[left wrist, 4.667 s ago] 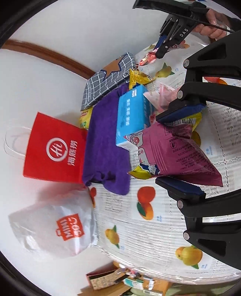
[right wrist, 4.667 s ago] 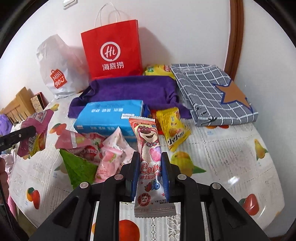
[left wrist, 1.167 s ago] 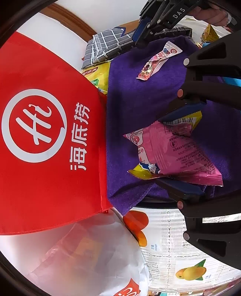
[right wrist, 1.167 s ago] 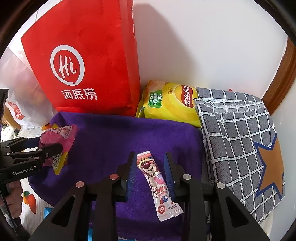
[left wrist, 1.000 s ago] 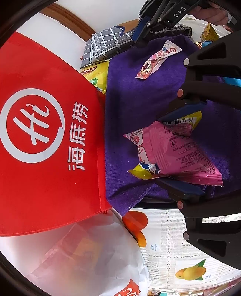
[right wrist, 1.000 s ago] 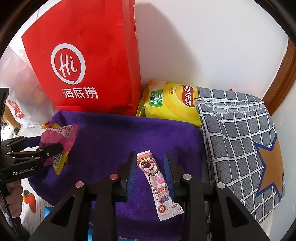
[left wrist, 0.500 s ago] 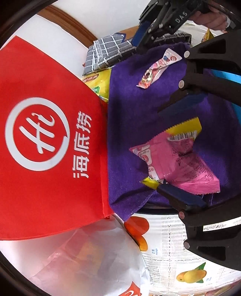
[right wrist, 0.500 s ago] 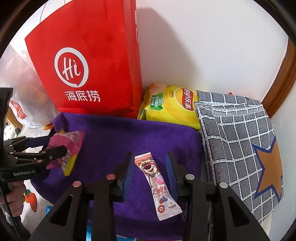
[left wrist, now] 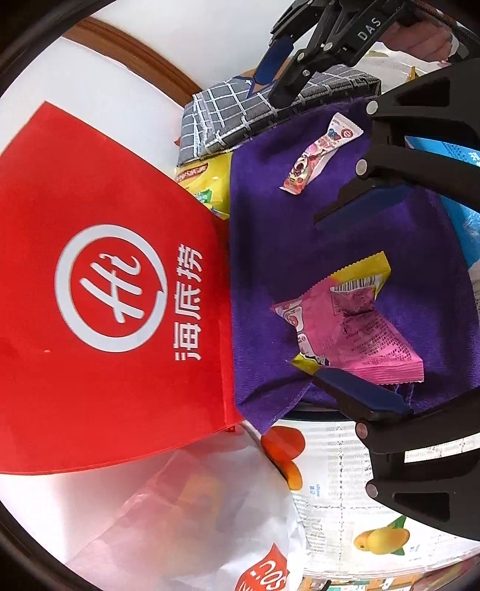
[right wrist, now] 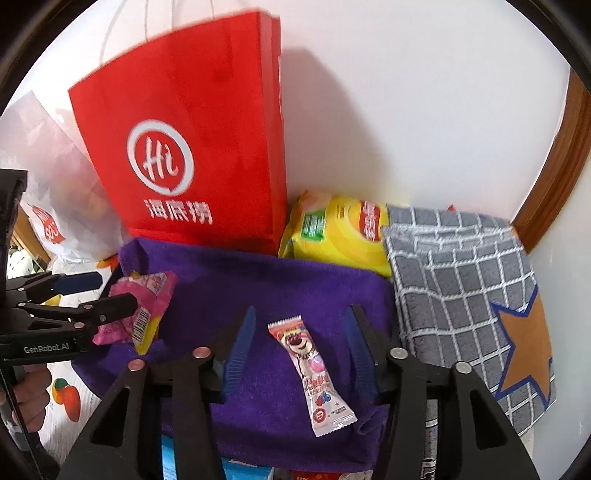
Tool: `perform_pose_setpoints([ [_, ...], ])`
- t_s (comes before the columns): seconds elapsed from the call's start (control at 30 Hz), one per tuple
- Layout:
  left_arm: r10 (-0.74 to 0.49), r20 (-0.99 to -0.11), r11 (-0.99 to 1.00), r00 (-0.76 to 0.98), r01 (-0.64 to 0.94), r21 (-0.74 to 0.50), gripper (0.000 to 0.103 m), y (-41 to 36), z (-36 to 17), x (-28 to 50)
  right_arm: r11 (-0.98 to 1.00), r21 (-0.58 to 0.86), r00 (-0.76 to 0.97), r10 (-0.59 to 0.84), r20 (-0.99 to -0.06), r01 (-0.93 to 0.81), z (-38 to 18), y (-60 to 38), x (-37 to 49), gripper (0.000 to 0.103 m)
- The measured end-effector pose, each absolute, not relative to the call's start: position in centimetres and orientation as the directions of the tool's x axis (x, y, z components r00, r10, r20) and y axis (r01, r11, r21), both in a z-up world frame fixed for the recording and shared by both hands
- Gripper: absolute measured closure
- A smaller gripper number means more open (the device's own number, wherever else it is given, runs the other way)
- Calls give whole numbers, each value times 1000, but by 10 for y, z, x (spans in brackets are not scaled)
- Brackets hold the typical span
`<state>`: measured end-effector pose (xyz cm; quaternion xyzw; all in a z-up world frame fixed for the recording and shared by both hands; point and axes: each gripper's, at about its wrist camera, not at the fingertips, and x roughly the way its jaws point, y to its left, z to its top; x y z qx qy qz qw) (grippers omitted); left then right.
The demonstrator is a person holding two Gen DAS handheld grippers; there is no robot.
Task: Organize snacks
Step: 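Open the left tool to drop the pink snack bag on the towel, then move both tools back toward the loose snacks beside the tissue box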
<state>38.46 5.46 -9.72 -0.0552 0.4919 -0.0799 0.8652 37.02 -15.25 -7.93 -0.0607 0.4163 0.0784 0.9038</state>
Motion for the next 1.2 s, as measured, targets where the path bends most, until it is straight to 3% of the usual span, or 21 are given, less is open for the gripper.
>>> perform_pose_setpoints([
  [0.3,-171,-804,985,569,97,-141,28,53,-73,372,983,-25,661,103,-743,-180,-73,-151,349,44],
  [0.43,-212,-787,977,580,100,-190,28,57,-61,366,985,6,670,123,-732,-174,-68,-154,331,44],
  [0.8,-239,-750,971,616,140,-195,29,50,-27,329,994,-36,689,47,-723,-106,-57,-169,277,44],
  [1.2,-213,-751,976,625,167,-139,28,49,-6,267,996,75,666,94,-740,-58,-55,-187,223,44],
])
